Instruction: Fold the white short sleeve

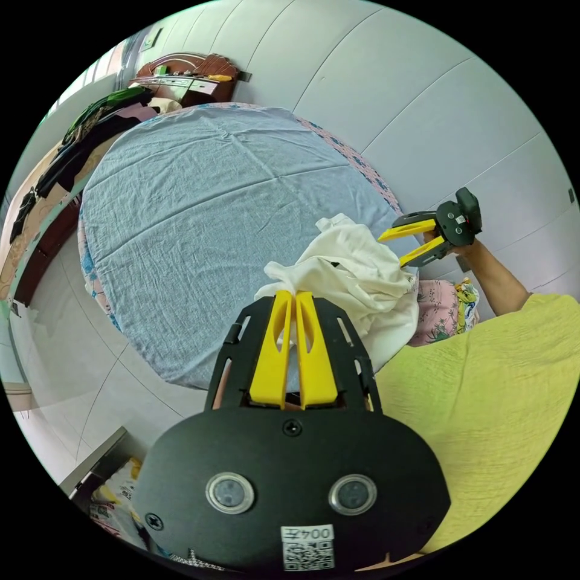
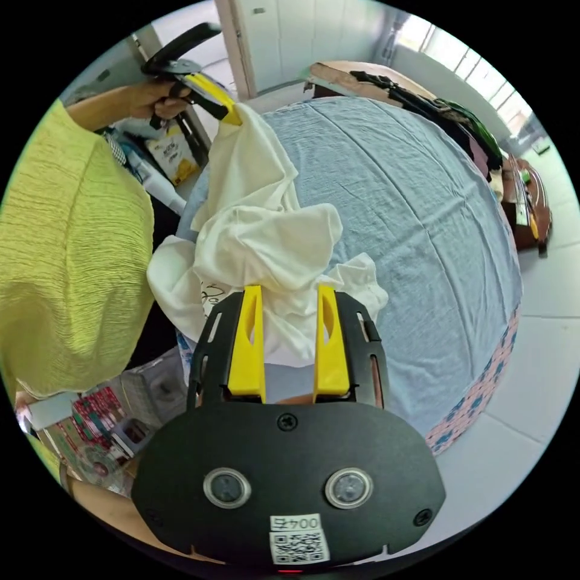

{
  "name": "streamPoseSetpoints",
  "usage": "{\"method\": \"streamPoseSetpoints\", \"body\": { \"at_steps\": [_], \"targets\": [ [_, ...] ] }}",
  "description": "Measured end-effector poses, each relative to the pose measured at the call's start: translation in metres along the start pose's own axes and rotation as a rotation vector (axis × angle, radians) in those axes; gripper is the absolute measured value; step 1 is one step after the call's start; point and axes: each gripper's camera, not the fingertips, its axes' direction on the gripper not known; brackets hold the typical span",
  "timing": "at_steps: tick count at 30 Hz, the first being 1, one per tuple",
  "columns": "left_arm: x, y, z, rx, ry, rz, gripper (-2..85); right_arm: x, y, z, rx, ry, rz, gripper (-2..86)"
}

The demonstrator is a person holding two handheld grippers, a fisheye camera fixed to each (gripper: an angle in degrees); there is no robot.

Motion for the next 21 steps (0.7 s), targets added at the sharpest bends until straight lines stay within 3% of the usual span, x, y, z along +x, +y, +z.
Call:
{"method": "streamPoseSetpoints", "body": {
  "at_steps": [5,11,16,21],
  "targets": [
    [0.032,-0.001,-0.013,0.008,-0.001,0.03,0.8,-0.035,0.001,-0.02,0.014,-0.01,-0.071,3.8],
    [0.107,-0.027,-0.081,0.056,0.052,0.283,0.8,-0.018,0.072,-0.118,0.251,0.005,0.293,2.9],
    [0.203,-0.067,-0.186,0.131,-0.13,0.654,0.9,-0.024,0.164,-0.257,0.445,0.189,0.528,2.3],
    [0.259,-0.094,-0.27,0.236,-0.381,0.777,0.8,-0.061,0.229,-0.376,0.577,0.472,0.677,2.2]
  ]
}}
